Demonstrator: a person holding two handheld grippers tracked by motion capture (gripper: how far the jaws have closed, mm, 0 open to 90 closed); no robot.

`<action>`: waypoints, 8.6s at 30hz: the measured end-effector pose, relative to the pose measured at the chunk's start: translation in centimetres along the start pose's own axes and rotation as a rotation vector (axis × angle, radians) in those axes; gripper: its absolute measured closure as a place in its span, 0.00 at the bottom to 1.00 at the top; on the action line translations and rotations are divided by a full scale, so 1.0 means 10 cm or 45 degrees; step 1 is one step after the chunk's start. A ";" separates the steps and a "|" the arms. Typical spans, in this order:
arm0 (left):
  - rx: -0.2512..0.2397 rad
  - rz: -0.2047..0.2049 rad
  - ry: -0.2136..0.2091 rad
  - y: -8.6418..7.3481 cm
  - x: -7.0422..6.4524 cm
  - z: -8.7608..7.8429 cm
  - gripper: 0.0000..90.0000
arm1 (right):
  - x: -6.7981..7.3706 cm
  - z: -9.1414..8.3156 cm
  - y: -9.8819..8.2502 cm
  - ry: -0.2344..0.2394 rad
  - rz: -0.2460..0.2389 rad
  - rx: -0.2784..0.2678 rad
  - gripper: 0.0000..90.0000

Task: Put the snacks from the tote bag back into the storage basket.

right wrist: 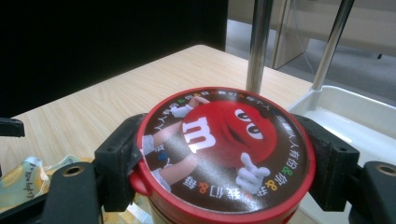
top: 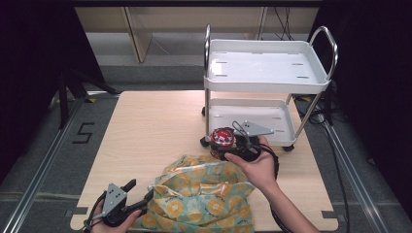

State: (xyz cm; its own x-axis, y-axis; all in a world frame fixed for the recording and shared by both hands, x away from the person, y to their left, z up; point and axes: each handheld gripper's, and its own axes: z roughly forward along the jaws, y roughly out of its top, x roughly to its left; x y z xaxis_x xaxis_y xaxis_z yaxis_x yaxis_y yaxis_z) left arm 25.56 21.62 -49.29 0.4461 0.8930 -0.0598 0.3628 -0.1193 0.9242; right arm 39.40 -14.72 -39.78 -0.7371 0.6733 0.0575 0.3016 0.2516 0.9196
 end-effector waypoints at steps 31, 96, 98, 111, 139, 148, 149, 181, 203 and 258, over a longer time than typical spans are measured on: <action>-0.013 -0.006 -0.006 0.00 0.00 0.00 0.32 | -0.13 -0.01 0.03 -0.055 -0.012 -0.036 0.30; -0.041 -0.069 -0.018 -0.02 0.00 0.01 0.31 | -0.27 0.14 0.19 -0.099 -0.012 -0.080 0.30; -0.042 -0.063 -0.022 -0.01 0.01 0.02 0.31 | -0.28 0.14 0.19 -0.114 -0.011 -0.065 0.30; -0.044 -0.067 -0.021 -0.01 0.00 0.01 0.31 | -0.33 0.21 0.22 -0.102 0.008 -0.060 0.30; -0.051 -0.071 -0.014 -0.01 0.01 0.00 0.31 | -0.43 0.31 0.27 -0.147 0.021 -0.023 0.30; -0.046 -0.068 -0.017 -0.01 0.01 0.00 0.31 | -0.47 0.35 0.29 -0.167 0.019 -0.023 0.30; -0.051 -0.068 -0.020 -0.01 0.02 0.00 0.31 | -0.47 0.35 0.29 -0.169 0.020 -0.023 0.30; -0.053 -0.074 -0.016 -0.01 0.01 0.00 0.31 | -0.54 0.46 0.29 -0.204 0.013 0.026 0.30; -0.047 -0.070 -0.017 -0.01 0.01 0.00 0.31 | -0.60 0.57 0.26 -0.230 0.009 0.040 0.30; -0.053 -0.077 -0.024 -0.01 0.00 0.00 0.31 | -0.66 0.78 0.18 -0.235 0.022 0.105 0.29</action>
State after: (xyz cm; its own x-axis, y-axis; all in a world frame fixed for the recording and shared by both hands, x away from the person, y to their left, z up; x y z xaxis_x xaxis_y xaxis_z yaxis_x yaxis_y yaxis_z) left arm 25.56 21.65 -49.42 0.4401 0.8895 -0.1227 0.3555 -0.0471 0.9335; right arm 49.53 -13.34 -41.58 -0.6102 0.7922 -0.0065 0.3669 0.2899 0.8839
